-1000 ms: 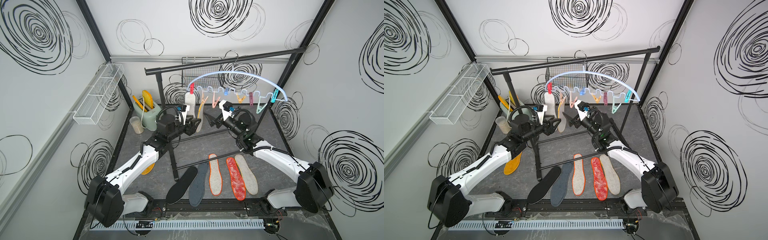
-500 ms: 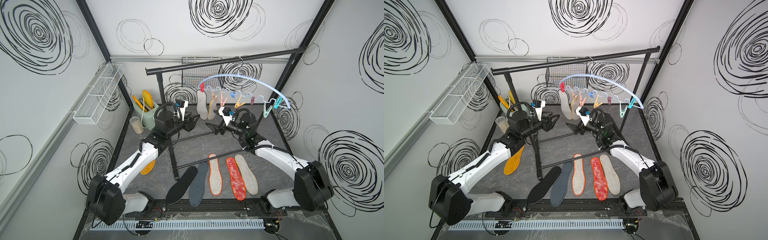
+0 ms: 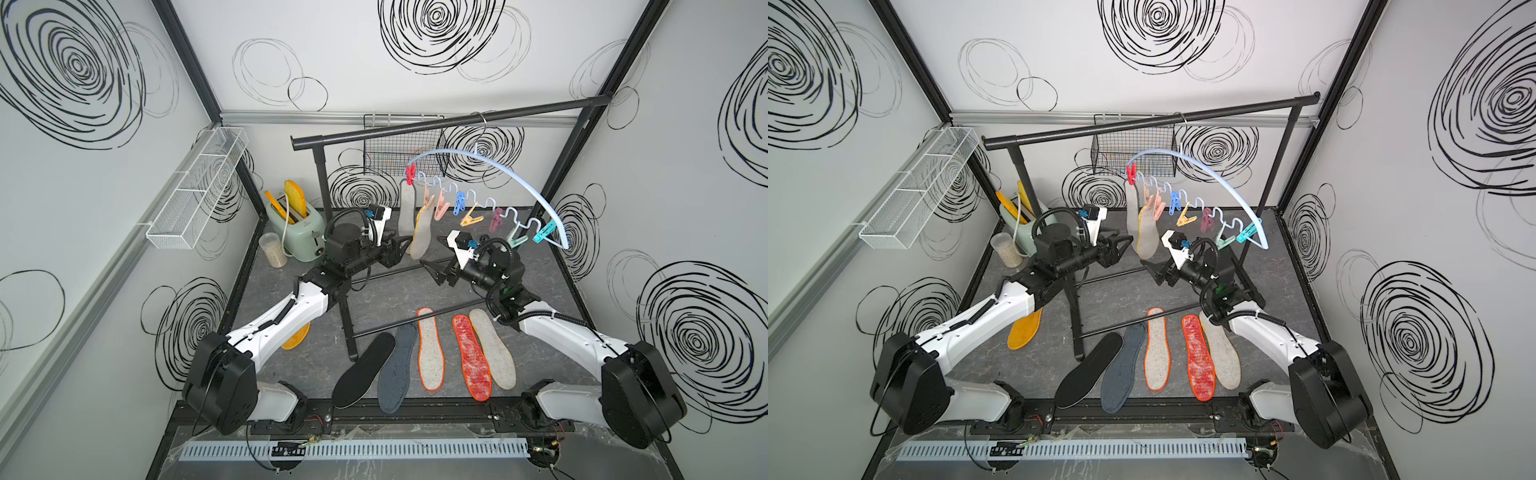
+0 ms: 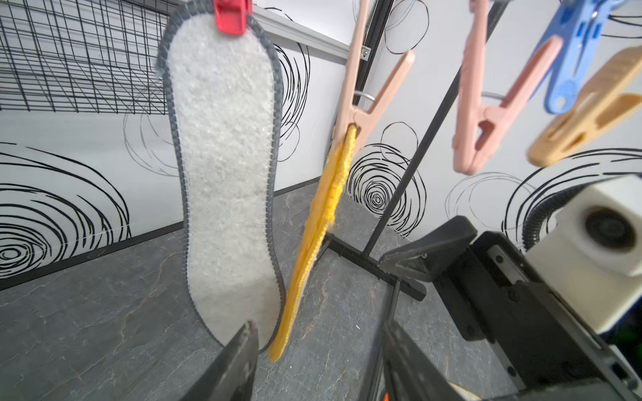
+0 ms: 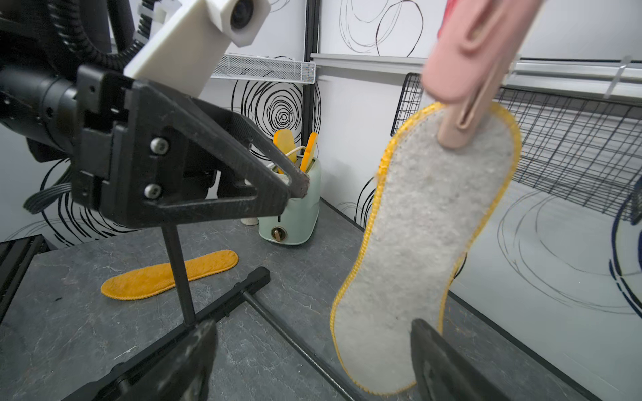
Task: Take the shoe insoles off the hanger
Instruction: Adjust the clothesline at the center of the board.
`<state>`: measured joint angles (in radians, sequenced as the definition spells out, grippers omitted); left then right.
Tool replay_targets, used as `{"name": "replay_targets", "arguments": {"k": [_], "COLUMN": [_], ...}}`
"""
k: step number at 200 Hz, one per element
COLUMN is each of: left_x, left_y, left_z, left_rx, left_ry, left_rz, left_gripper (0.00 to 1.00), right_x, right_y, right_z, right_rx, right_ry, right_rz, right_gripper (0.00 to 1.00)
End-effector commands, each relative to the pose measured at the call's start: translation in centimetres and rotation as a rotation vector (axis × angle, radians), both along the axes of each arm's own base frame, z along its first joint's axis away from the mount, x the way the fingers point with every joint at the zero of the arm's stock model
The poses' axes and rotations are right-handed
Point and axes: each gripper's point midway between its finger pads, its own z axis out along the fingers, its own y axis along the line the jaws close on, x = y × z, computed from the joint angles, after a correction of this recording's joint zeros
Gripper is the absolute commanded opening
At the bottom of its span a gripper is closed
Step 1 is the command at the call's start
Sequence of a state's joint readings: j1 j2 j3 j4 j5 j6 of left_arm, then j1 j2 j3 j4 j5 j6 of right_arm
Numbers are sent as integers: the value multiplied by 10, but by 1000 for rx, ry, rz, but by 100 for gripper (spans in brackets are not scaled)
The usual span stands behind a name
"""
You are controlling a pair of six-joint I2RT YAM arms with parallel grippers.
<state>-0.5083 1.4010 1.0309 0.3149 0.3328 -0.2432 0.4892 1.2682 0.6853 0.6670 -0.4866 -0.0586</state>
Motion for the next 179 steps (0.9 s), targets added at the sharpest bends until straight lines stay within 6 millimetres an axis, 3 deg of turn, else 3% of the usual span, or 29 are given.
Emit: {"name": "replay_targets", "arguments": {"k": [1, 36, 57, 97, 135, 167, 179], "left_x": [5, 22, 40, 54, 80, 78, 79], "left_y": [-16, -38, -36, -42, -30, -39, -44], "left_z": [23, 24, 22, 18, 12, 14, 4], "left_rx": [-29, 17, 23, 48, -3, 16, 64], "left_ry": [-115, -180, -189, -233, -204, -285, -271], "left_rz": [-11, 6, 67, 44, -6, -131, -191], "left_gripper": [63, 61, 60, 59, 58, 57, 57], "right_x": [-9, -19, -29, -43, -57, -56, -56], "right_y": [-6, -11, -17, -29, -38, -43, -42], "right_z": [14, 11, 13, 0, -12, -19, -20], "right_rx": [52, 52, 66, 70, 88, 83, 82], "right_ry": [-41, -28, -36, -36, -29, -15, -11], "right_rz": [-11, -12, -11, -38, -50, -78, -74], "right_gripper": [88, 87, 87, 87, 86, 86, 86]}}
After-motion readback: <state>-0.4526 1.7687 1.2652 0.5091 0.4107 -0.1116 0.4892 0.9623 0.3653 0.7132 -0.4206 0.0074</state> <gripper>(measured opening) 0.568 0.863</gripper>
